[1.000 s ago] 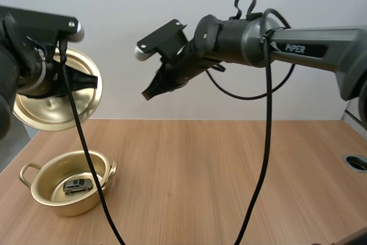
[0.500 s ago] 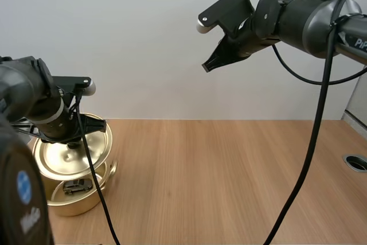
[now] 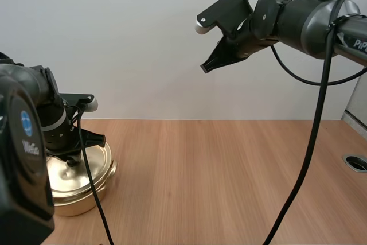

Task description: Open the pot, put the car inside, and close it

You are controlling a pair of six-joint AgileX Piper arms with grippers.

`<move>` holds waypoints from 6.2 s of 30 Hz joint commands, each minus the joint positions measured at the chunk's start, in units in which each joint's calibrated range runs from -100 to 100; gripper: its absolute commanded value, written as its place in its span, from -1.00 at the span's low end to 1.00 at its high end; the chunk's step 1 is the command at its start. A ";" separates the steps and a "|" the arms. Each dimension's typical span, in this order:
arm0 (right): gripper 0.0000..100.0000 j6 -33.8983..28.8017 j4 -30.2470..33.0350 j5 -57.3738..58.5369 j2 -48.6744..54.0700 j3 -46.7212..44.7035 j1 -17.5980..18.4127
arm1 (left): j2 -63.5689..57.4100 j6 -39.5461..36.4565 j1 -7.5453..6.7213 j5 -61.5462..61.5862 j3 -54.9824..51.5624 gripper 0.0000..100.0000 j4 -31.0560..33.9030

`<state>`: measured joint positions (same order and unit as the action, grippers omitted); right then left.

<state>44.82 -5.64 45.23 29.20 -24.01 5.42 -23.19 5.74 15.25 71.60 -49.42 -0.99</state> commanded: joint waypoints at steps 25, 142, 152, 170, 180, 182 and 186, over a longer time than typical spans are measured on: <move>-1.00 -0.07 -0.05 0.19 -0.06 -0.03 -0.03 | 2.44 -0.39 0.02 3.84 -0.02 1.00 1.34; -1.00 33.79 -57.88 -24.07 46.26 -62.58 -17.66 | -76.12 -27.19 -16.98 -44.04 -50.58 1.00 10.85; -1.00 33.79 -57.97 -24.07 46.26 -62.58 -17.66 | -76.12 -24.84 -16.98 -43.40 -50.58 1.00 7.20; -1.00 33.69 -58.29 -23.51 47.72 -72.75 -16.43 | -76.12 -24.24 -16.98 -44.83 -50.58 -0.93 7.73; -1.00 33.44 -57.38 -29.07 64.04 -75.99 -5.55 | -76.12 -24.24 -16.98 -44.83 -50.58 -0.93 7.73; -1.00 33.22 -55.73 -30.45 65.54 -75.99 -5.47 | -76.12 -24.24 -16.98 -44.83 -50.58 -0.93 7.73; -1.00 28.03 -56.09 -36.91 67.22 -75.99 -5.47 | -76.12 -24.24 -16.98 -44.83 -50.58 -0.93 7.73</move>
<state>78.22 -63.02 16.74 91.86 -100.00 -0.77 -99.30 -18.54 -1.78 26.70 -100.00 6.73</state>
